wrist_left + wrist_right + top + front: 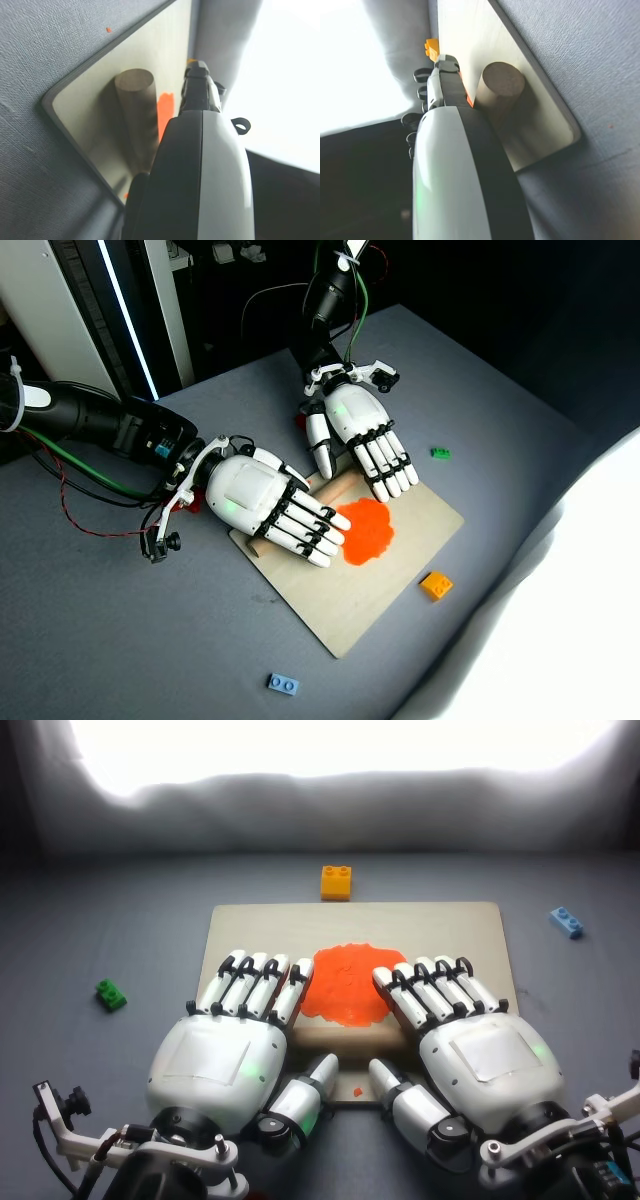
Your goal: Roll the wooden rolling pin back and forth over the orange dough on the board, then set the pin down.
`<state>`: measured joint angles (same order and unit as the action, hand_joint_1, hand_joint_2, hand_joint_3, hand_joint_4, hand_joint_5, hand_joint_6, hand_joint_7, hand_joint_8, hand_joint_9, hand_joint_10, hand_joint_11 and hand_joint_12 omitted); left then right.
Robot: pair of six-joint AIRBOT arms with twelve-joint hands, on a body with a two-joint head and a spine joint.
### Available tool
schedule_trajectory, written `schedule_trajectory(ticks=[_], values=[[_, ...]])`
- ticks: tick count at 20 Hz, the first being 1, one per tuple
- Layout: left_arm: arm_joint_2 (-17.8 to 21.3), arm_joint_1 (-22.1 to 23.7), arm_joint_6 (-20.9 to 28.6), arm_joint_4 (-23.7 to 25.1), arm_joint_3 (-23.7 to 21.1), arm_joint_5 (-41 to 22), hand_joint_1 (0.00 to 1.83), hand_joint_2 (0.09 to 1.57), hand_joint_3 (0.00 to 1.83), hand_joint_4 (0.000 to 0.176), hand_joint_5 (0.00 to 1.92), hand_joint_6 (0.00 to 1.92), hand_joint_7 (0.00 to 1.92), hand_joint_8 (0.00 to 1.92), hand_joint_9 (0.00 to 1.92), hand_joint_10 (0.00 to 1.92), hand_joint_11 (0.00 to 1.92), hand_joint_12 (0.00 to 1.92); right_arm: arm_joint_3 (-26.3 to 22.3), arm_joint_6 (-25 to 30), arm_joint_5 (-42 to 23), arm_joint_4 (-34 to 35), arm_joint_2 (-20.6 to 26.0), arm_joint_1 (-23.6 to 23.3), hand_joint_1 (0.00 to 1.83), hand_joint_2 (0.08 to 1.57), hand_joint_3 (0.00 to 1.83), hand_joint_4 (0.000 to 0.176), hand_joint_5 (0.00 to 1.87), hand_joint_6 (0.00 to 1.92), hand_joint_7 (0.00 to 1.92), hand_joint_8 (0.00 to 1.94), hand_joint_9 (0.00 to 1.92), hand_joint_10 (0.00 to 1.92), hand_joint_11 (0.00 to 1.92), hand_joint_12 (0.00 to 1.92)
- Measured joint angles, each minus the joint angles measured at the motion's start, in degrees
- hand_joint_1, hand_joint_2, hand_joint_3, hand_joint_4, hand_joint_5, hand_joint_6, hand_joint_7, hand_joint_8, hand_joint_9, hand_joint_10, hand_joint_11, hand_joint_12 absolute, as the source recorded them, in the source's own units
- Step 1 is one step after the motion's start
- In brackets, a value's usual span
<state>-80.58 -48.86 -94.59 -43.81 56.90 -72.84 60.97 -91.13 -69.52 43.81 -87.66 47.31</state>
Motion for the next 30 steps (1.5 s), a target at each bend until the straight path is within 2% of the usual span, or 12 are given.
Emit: schedule_trajectory(ticks=[12,16,21,23,30], values=[[-0.7,0.0,0.2,0.1,1.3,0.0,0.00,1.52,0.01,0.000,0.04,0.01,0.02,0.01,0.01,0.00,0.00,0.00,1.4,-0.1,0.7,2.3,-0.4,-1.1,0.00,1.57,0.07,0.000,0.06,0.00,0.06,0.00,0.05,0.00,0.00,0.14],[-1.1,0.0,0.4,-0.2,2.1,0.0,0.00,1.52,0.00,0.000,0.03,0.00,0.01,0.00,0.00,0.00,0.01,0.00,2.2,-0.1,0.9,3.1,-0.4,-1.5,0.00,1.57,0.09,0.000,0.07,0.00,0.05,0.00,0.03,0.00,0.00,0.05],[-1.5,0.1,0.7,0.1,2.7,0.0,0.00,1.52,0.00,0.000,0.01,0.00,0.00,0.00,0.00,0.00,0.00,0.00,2.3,-0.1,0.9,3.2,-0.5,-1.5,0.00,1.57,0.04,0.000,0.06,0.00,0.06,0.00,0.04,0.00,0.00,0.16],[-1.5,0.2,1.0,0.1,3.3,0.4,0.00,1.52,0.00,0.000,0.02,0.00,0.00,0.00,0.00,0.00,0.00,0.00,2.4,-0.1,0.9,3.2,-0.5,-1.5,0.00,1.57,0.06,0.000,0.03,0.00,0.05,0.00,0.01,0.00,0.00,0.02],[-2.3,1.6,1.0,0.3,5.0,2.1,0.00,1.52,0.00,0.000,0.02,0.00,0.00,0.00,0.01,0.00,0.00,0.00,2.6,-0.1,0.9,3.4,-0.5,-1.6,0.00,1.57,0.06,0.000,0.04,0.00,0.07,0.01,0.03,0.01,0.02,0.03]])
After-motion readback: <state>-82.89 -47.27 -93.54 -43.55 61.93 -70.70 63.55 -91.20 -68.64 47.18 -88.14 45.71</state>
